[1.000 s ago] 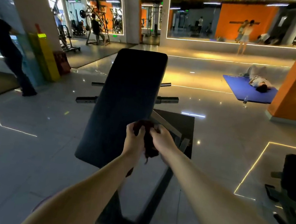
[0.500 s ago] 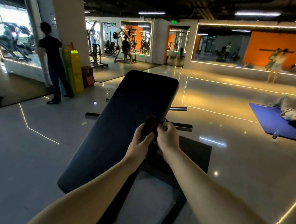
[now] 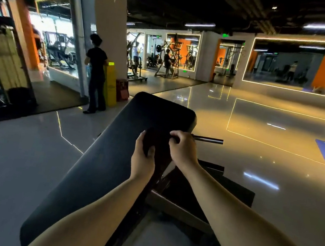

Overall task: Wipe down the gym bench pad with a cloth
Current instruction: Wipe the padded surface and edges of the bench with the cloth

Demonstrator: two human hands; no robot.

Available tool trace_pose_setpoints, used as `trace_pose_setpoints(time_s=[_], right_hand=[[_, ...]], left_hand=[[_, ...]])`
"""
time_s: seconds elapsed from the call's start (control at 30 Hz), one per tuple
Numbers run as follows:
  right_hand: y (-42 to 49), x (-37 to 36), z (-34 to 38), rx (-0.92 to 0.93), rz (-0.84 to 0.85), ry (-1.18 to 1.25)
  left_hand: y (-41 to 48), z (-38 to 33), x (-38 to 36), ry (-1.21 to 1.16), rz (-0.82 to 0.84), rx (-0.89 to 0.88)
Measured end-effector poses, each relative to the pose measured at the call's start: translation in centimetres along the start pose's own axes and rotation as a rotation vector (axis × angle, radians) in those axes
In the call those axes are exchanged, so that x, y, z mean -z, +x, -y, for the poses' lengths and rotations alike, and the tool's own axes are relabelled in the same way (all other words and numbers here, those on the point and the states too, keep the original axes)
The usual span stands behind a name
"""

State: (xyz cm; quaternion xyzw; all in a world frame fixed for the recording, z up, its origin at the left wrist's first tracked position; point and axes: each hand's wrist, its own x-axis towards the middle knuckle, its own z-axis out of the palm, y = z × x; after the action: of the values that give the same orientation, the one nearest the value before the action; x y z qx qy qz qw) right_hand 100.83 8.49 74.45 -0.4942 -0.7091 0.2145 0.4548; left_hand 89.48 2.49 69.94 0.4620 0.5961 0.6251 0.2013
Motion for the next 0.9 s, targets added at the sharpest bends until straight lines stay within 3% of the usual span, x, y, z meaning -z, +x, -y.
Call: trace_pose_setpoints(time_s=[0.13,0.2,0.3,0.43,0.5,0.6,0.7,0.8,0.9], right_hand=[[5.4,2.0,-3.0,0.164,-0.057,-0.095],[7.8,2.9,-4.0,0.227,-0.089,-0.079],[10.7,3.8,-4.8,0.184,-0.018,0.119],[12.9,3.4,-5.1,0.106,0.087,0.297],[13.5,2.8,-4.9,0.125,0.106,0.270],[14.3,1.7,-5.4,0.196,0.110,0.150],[14.5,1.0,-5.8,0.234,0.065,0.078],[14.8,0.8,-5.7,0.197,0.018,0.093],[15.4,0.6,-5.3,0.089,-0.045,0.168]], left_hand=[[3.4,-1.3,-5.7,0.060,-0.146,-0.130],[4.7,-2.4,-8.5,0.126,-0.085,-0.222],[6.6,-3.5,-11.5,0.358,0.017,-0.376],[9.1,-3.3,-12.4,0.471,-0.114,-0.447],[10.8,-2.2,-11.7,0.429,-0.179,-0.426],[14.0,-0.3,-9.2,0.430,-0.283,-0.229],[15.2,0.9,-7.6,0.467,-0.284,-0.094],[14.0,-0.3,-8.9,0.413,-0.209,-0.166],[12.5,-1.7,-10.2,0.409,-0.081,-0.348]])
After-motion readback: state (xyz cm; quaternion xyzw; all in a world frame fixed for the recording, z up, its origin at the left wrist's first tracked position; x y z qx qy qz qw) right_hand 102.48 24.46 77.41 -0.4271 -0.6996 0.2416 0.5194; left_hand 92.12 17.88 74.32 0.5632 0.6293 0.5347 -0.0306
